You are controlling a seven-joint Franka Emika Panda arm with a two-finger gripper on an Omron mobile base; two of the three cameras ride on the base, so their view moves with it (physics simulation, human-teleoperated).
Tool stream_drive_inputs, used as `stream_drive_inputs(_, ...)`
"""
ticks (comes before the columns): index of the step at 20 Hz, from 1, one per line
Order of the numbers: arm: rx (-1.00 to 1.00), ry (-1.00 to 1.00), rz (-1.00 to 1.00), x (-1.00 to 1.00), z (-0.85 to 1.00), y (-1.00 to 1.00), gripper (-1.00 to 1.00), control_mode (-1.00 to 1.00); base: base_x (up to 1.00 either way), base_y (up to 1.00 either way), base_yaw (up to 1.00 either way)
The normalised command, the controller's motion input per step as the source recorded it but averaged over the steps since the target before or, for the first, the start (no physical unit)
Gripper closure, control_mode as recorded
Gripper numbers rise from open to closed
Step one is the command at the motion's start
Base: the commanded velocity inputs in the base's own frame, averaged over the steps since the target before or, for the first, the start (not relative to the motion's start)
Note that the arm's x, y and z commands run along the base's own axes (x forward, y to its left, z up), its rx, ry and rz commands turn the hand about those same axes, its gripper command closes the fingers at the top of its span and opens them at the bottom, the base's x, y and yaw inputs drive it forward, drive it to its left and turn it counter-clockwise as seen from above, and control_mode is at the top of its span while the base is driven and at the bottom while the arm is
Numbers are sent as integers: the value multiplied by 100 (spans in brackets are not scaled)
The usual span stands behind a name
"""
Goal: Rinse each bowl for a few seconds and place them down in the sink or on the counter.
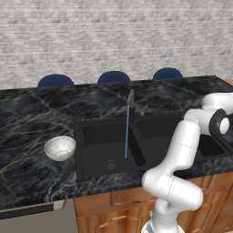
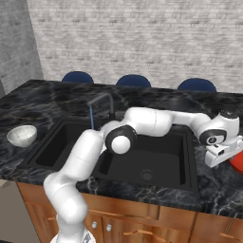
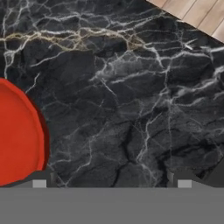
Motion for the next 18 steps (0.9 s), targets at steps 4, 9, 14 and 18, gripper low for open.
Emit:
stream_drive_inputs(4,0,0,0,26,-5,-26,-100,-100,0,0,0)
stream_drive_inputs(9,0,0,0,16,-5,-33,-100,-100,0,0,0)
stream_drive_inputs(14,0,0,0,9,-5,-29,-100,-100,0,0,0)
stream_drive_inputs(18,0,3,0,3,-7,-19,-100,-100,0,0,0)
